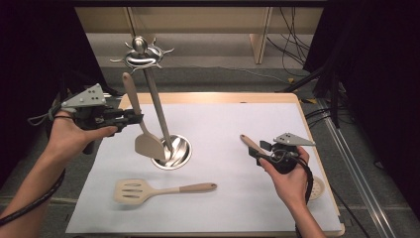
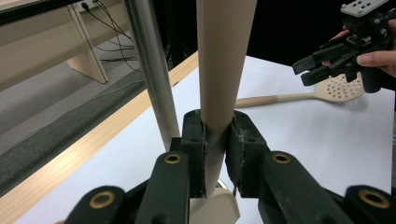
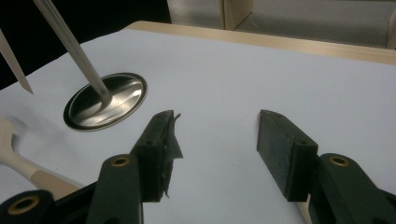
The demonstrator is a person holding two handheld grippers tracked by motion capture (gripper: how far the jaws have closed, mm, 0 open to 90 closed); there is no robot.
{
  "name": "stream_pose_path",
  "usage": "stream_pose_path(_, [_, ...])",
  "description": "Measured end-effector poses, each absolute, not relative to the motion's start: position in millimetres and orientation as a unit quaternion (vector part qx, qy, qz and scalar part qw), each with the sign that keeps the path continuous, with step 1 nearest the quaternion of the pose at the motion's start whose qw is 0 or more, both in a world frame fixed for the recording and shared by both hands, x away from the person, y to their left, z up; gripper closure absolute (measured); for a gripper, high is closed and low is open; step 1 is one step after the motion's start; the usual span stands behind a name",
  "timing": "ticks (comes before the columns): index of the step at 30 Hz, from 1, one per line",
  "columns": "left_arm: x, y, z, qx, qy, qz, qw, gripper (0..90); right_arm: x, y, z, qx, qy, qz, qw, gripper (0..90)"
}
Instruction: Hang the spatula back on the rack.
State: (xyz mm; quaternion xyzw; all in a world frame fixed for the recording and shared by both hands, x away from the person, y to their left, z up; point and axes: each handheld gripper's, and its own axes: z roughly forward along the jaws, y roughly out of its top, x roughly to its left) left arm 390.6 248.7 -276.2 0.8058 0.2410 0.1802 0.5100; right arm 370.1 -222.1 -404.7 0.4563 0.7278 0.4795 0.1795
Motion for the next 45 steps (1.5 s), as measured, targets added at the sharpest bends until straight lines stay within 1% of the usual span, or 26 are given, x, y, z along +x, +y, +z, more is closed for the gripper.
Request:
stream_pose_path(4, [392.3, 247.0, -275.6, 0.808, 0.241, 0.179, 0.507, 77.1, 370.7, -223.0, -405.1, 0.451, 0.730, 0.480, 0.184, 47.5])
stream_pose_path(8, [395.6, 247.0, -274.2, 0.808, 0.244, 0.178, 0.505, 77.1, 371.4, -222.7, -405.9, 0.450, 0.731, 0.482, 0.176, 47.5])
stream_pose_path(12, [400.9, 245.7, -274.8, 0.809, 0.249, 0.175, 0.503, 77.0, 371.3, -222.6, -406.2, 0.446, 0.733, 0.479, 0.184, 47.5])
stream_pose_path(16, [404.6, 243.1, -276.6, 0.806, 0.252, 0.174, 0.507, 77.0, 369.9, -222.1, -405.4, 0.456, 0.731, 0.478, 0.173, 47.5])
stream_pose_path(19, [405.8, 240.5, -278.2, 0.806, 0.252, 0.171, 0.507, 77.0, 370.9, -223.7, -406.7, 0.448, 0.735, 0.476, 0.182, 47.4])
stream_pose_path(25, [405.6, 238.9, -280.2, 0.803, 0.254, 0.173, 0.510, 76.9, 371.5, -224.6, -408.0, 0.447, 0.736, 0.475, 0.183, 47.4])
stream_pose_path(27, [405.1, 238.4, -281.2, 0.802, 0.252, 0.175, 0.513, 76.8, 369.5, -222.8, -407.6, 0.457, 0.731, 0.477, 0.175, 47.3])
stream_pose_path(28, [404.7, 238.1, -281.5, 0.801, 0.253, 0.176, 0.514, 76.7, 370.4, -223.7, -407.8, 0.450, 0.734, 0.476, 0.181, 47.3])
stream_pose_path(29, [403.9, 238.1, -281.7, 0.800, 0.253, 0.178, 0.513, 76.6, 370.1, -223.0, -407.8, 0.454, 0.731, 0.478, 0.176, 47.3])
stream_pose_path(30, [402.9, 237.7, -282.7, 0.797, 0.254, 0.180, 0.517, 76.4, 370.3, -224.2, -407.8, 0.449, 0.734, 0.475, 0.185, 47.3])
stream_pose_path(33, [398.6, 238.2, -282.9, 0.790, 0.254, 0.191, 0.524, 74.0, 369.9, -224.4, -408.0, 0.448, 0.738, 0.471, 0.182, 47.2])
stream_pose_path(36, [392.4, 241.6, -281.6, 0.780, 0.251, 0.209, 0.533, 69.2, 369.5, -223.0, -409.1, 0.452, 0.735, 0.476, 0.172, 47.2])
stream_pose_path(37, [390.2, 243.0, -281.6, 0.778, 0.251, 0.214, 0.535, 68.6, 367.3, -221.8, -408.4, 0.463, 0.731, 0.473, 0.166, 47.2])
stream_pose_path(39, [385.9, 245.9, -282.0, 0.771, 0.254, 0.221, 0.540, 68.0, 367.6, -222.1, -408.5, 0.461, 0.732, 0.473, 0.167, 47.2])
stream_pose_path(40, [382.8, 247.4, -281.8, 0.767, 0.256, 0.227, 0.543, 68.2, 367.6, -222.1, -408.4, 0.461, 0.731, 0.474, 0.167, 47.2])
stream_pose_path(42, [378.4, 249.2, -281.1, 0.759, 0.258, 0.235, 0.550, 71.3, 367.6, -222.2, -408.2, 0.461, 0.730, 0.475, 0.167, 47.2])
stream_pose_path(43, [373.7, 249.9, -280.2, 0.750, 0.265, 0.243, 0.554, 76.7, 367.6, -222.0, -408.5, 0.461, 0.732, 0.473, 0.168, 47.2])
stream_pose_path(44, [373.7, 249.9, -280.2, 0.750, 0.265, 0.243, 0.554, 79.6, 367.6, -222.0, -408.5, 0.461, 0.732, 0.473, 0.168, 47.2])
stream_pose_path(45, [371.1, 249.1, -280.1, 0.744, 0.271, 0.246, 0.559, 79.6, 367.9, -221.7, -408.9, 0.460, 0.732, 0.473, 0.168, 47.2])
